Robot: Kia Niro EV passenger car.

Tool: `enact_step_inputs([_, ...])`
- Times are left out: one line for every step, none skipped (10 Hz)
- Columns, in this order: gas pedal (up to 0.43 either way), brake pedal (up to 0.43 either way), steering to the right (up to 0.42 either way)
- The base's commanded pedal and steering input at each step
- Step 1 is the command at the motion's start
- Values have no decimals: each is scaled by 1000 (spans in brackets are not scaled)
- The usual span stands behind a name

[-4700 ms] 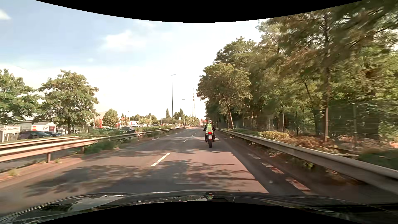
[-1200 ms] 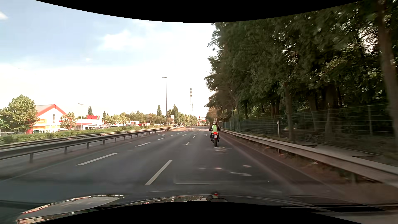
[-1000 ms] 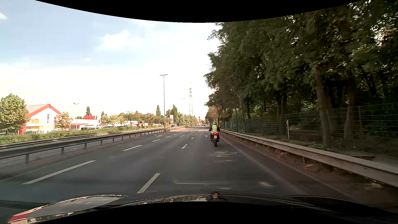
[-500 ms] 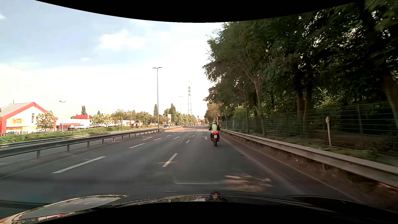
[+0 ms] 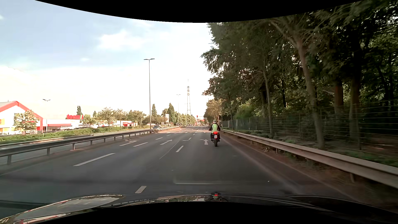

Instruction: Follow the waypoints while adhering to traffic rules and regulations

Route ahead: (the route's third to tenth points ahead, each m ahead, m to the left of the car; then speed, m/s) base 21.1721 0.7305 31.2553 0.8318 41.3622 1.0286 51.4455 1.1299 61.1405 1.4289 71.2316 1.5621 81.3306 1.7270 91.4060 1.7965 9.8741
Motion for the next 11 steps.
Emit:
enact_step_inputs([110, 0, 0])
enact_step_inputs([110, 0, 0])
enact_step_inputs([110, 0, 0])
enact_step_inputs([110, 0, -1])
enact_step_inputs([110, 0, -2])
enact_step_inputs([110, 0, -3])
enact_step_inputs([79, 0, -2])
enact_step_inputs([47, 0, -2])
enact_step_inputs([39, 0, -1])
enact_step_inputs([39, 0, -1])
enact_step_inputs([39, 0, -1])
